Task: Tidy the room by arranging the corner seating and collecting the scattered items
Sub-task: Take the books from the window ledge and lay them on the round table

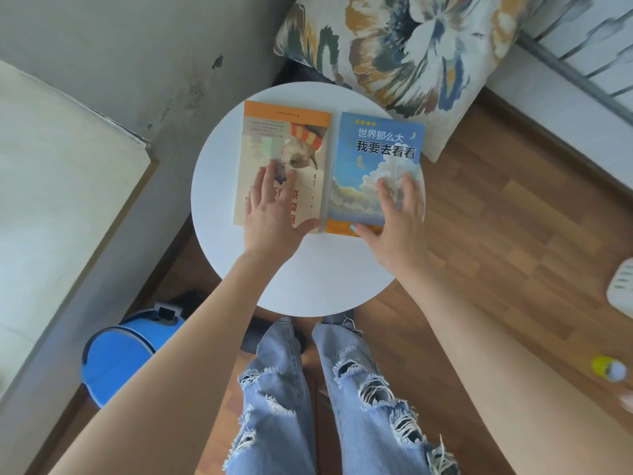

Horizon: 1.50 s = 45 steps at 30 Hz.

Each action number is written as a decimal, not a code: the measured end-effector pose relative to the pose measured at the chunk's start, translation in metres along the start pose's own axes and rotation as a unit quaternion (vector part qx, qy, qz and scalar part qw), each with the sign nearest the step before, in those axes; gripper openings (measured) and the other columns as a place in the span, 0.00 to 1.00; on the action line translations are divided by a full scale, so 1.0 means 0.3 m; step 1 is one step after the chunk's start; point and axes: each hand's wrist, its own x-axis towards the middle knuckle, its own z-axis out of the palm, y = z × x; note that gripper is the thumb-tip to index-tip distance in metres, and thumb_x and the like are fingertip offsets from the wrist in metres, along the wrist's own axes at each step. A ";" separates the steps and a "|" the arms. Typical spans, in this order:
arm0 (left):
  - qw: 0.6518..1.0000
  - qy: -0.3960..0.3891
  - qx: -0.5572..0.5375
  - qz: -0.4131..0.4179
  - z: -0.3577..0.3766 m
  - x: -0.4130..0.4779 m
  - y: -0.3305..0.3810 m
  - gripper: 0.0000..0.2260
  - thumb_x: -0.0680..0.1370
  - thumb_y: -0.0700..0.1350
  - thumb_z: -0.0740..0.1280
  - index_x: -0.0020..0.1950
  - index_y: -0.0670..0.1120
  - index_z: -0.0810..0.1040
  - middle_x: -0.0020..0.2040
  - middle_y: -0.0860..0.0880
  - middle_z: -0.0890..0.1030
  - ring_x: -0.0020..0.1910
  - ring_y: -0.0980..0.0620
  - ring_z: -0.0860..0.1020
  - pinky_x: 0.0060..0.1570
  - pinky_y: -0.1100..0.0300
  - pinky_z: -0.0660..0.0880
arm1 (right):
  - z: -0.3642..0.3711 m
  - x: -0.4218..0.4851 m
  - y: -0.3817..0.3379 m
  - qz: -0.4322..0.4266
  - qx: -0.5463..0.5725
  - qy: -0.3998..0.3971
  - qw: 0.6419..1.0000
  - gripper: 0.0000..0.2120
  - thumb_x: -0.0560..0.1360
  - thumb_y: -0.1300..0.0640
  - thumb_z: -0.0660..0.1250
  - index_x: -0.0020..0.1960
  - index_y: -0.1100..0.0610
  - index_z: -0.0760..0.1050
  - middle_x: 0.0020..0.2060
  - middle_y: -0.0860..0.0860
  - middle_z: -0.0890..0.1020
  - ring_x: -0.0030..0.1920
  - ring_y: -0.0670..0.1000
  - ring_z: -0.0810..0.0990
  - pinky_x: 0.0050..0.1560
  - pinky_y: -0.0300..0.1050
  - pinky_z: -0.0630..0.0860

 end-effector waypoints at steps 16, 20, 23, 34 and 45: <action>1.000 -0.005 -0.018 -0.012 -0.094 -0.003 -0.033 0.35 0.74 0.58 0.68 0.77 0.51 0.57 0.77 0.47 0.57 0.76 0.45 0.54 0.73 0.48 0.54 | -0.073 0.039 -0.115 -0.003 -0.041 -0.040 0.998 0.39 0.75 0.46 0.69 0.78 0.55 0.53 0.78 0.59 0.47 0.78 0.60 0.45 0.77 0.54 0.51; 0.999 -0.013 -0.024 -0.036 -0.190 -0.083 -0.065 0.31 0.76 0.60 0.65 0.75 0.51 0.62 0.71 0.50 0.70 0.70 0.47 0.67 0.71 0.49 0.60 | -0.138 0.016 -0.196 -0.017 -0.042 -0.107 0.993 0.32 0.77 0.52 0.67 0.76 0.56 0.58 0.75 0.56 0.59 0.76 0.57 0.56 0.71 0.53 0.64; 0.997 -0.027 -0.017 -0.066 -0.271 -0.192 -0.082 0.29 0.76 0.61 0.64 0.73 0.51 0.65 0.70 0.51 0.72 0.69 0.47 0.69 0.68 0.49 0.65 | -0.205 -0.024 -0.285 -0.067 -0.077 -0.147 0.984 0.24 0.76 0.53 0.65 0.70 0.55 0.66 0.66 0.54 0.70 0.67 0.56 0.70 0.56 0.51 0.73; 0.973 0.062 -0.053 -0.215 -0.605 -0.716 -0.225 0.26 0.76 0.61 0.62 0.70 0.51 0.69 0.67 0.51 0.74 0.66 0.49 0.70 0.63 0.53 0.67 | -0.401 -0.285 -0.754 -0.258 -0.178 -0.224 0.923 0.26 0.78 0.50 0.64 0.74 0.53 0.62 0.70 0.52 0.68 0.68 0.55 0.69 0.62 0.50 0.71; 0.925 0.135 -0.086 -0.344 -0.790 -1.358 -0.548 0.23 0.74 0.58 0.67 0.66 0.48 0.74 0.62 0.51 0.78 0.61 0.47 0.74 0.58 0.54 0.69 | -0.376 -0.741 -1.264 -0.397 -0.239 -0.276 0.842 0.26 0.78 0.50 0.63 0.74 0.53 0.63 0.71 0.53 0.68 0.67 0.55 0.70 0.60 0.50 0.72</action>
